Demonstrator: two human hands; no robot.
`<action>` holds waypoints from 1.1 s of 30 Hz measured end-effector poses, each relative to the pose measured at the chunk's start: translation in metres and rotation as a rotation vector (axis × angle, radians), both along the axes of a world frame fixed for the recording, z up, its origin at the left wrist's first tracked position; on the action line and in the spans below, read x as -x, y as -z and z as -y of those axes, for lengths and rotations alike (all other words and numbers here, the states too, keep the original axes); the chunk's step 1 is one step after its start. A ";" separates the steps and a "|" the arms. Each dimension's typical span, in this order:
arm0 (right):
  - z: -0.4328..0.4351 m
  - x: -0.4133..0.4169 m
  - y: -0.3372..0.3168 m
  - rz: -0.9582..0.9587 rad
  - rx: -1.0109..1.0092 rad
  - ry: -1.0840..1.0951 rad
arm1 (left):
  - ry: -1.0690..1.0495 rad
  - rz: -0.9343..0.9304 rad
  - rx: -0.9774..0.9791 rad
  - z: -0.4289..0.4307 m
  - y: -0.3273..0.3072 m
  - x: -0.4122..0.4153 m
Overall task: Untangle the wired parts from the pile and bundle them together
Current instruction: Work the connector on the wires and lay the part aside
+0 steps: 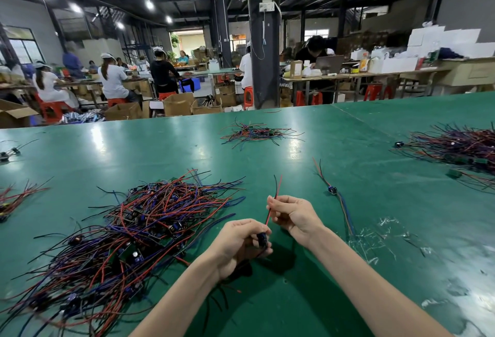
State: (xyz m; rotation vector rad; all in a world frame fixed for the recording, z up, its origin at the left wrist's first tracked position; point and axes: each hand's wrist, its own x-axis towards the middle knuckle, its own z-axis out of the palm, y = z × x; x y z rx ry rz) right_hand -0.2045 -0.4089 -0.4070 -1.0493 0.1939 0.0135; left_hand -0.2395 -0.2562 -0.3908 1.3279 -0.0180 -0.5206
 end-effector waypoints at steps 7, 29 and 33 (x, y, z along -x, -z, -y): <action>0.015 -0.006 0.000 0.000 0.004 0.134 | 0.053 0.028 -0.065 0.000 0.001 -0.001; 0.026 -0.008 0.003 0.024 0.072 0.177 | 0.099 0.067 -0.131 -0.002 -0.004 0.004; 0.025 -0.007 0.003 0.040 0.112 0.220 | 0.103 0.070 -0.135 -0.002 -0.004 0.003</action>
